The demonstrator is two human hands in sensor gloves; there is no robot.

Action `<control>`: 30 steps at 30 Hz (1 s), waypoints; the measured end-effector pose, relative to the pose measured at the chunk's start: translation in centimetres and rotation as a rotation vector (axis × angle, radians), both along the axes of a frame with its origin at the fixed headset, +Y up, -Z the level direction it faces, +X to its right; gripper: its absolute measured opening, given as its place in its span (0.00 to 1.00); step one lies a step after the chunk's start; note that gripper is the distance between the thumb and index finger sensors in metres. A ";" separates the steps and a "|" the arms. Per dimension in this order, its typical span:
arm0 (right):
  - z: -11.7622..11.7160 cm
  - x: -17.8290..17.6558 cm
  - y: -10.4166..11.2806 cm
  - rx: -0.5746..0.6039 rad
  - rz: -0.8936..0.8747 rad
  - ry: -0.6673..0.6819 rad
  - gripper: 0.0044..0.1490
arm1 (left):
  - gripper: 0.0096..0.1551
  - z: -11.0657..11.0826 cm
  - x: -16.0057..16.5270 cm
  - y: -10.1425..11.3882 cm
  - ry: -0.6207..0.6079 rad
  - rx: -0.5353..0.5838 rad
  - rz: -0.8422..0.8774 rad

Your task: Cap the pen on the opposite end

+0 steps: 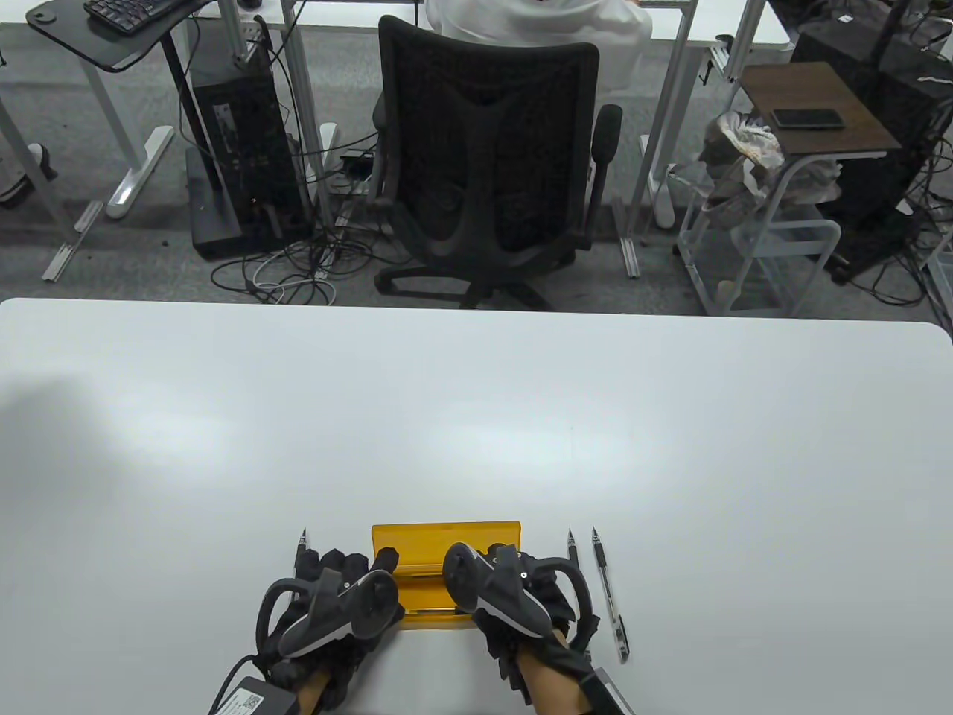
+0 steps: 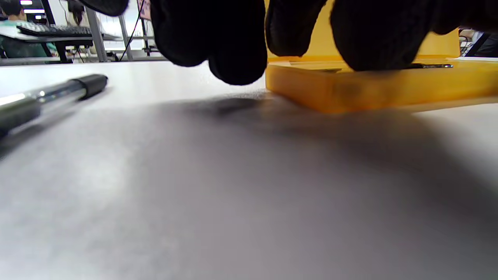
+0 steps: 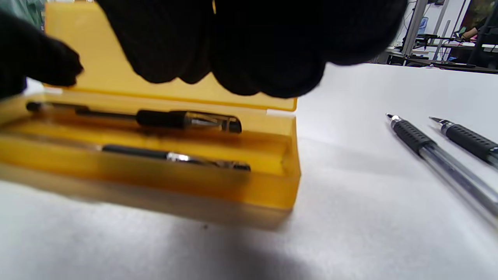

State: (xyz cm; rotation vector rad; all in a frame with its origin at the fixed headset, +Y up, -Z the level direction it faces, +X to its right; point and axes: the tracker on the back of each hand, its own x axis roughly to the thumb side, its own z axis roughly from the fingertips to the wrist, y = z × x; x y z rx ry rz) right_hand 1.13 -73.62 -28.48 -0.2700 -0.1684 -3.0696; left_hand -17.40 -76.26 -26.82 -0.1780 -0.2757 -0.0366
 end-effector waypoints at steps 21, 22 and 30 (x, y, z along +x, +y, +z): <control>-0.3 -1.2 -2.7 0.071 0.094 0.021 0.24 | 0.41 -0.4 -0.5 -0.2 0.046 -0.035 0.035; -0.3 -1.2 -2.6 0.078 0.093 0.020 0.24 | 0.41 -0.4 -0.5 -0.2 0.047 -0.036 0.037; -0.7 -1.2 -3.1 0.062 0.088 0.023 0.25 | 0.41 -0.4 -0.5 -0.3 0.049 -0.034 0.042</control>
